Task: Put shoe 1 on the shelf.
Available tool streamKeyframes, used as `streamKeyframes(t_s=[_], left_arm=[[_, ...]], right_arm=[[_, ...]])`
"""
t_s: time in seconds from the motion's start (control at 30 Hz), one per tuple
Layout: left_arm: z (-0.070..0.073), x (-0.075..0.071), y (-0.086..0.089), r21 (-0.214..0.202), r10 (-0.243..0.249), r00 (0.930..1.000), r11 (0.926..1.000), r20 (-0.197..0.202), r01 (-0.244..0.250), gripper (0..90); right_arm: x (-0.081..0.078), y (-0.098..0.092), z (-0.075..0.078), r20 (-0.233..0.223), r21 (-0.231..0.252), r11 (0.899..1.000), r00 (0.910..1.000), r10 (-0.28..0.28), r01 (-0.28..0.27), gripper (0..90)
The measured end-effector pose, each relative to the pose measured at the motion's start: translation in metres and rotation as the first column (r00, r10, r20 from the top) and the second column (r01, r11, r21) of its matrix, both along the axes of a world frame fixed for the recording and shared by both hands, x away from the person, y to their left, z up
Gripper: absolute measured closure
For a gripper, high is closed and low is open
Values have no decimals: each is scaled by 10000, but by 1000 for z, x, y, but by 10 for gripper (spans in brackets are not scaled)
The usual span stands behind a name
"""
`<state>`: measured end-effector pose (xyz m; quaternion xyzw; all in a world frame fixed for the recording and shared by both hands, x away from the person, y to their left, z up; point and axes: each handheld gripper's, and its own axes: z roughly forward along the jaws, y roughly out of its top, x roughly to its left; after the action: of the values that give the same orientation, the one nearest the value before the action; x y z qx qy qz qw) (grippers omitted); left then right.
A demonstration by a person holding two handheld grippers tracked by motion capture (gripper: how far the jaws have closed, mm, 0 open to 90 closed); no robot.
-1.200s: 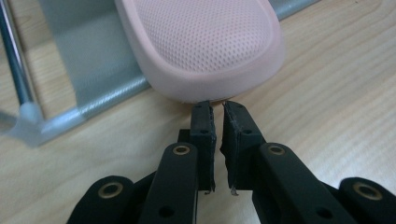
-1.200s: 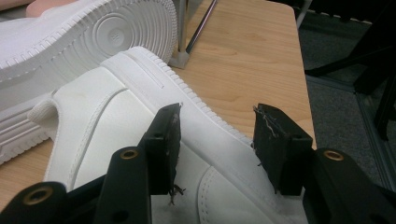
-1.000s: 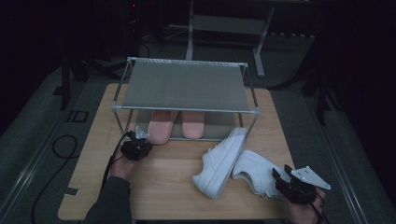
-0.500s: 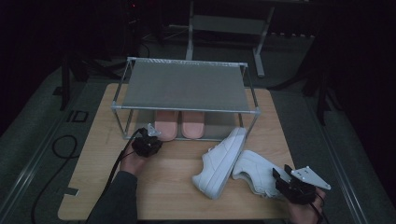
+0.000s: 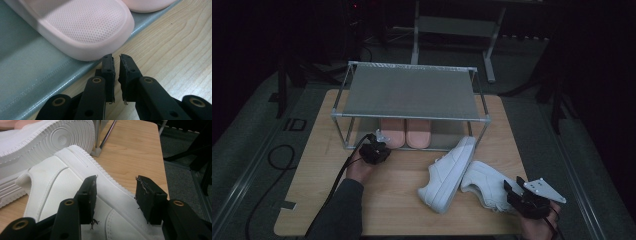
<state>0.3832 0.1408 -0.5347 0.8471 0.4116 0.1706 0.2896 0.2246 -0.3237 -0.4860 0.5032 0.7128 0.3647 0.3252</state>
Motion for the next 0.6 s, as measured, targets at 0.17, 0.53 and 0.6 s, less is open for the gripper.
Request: streamKeyframes(t_s=[0.17, 0.53, 0.6], left_arm=[[-2, 4, -3, -93, 14, 10000, 10000, -36, -14, 821], [8, -11, -5, -621, -156, 9998, 9979, 140, 164, 768], [11, -17, -7, -785, -307, 9994, 9964, 163, 318, 754]], right_arm=[[0, 0, 0, 0, -1, 10000, 10000, 4, -4, 509], [0, -1, 0, 2, 29, 10000, 10000, 17, -17, 510], [0, 0, 0, 1, 16, 10000, 10000, 16, -16, 510]])
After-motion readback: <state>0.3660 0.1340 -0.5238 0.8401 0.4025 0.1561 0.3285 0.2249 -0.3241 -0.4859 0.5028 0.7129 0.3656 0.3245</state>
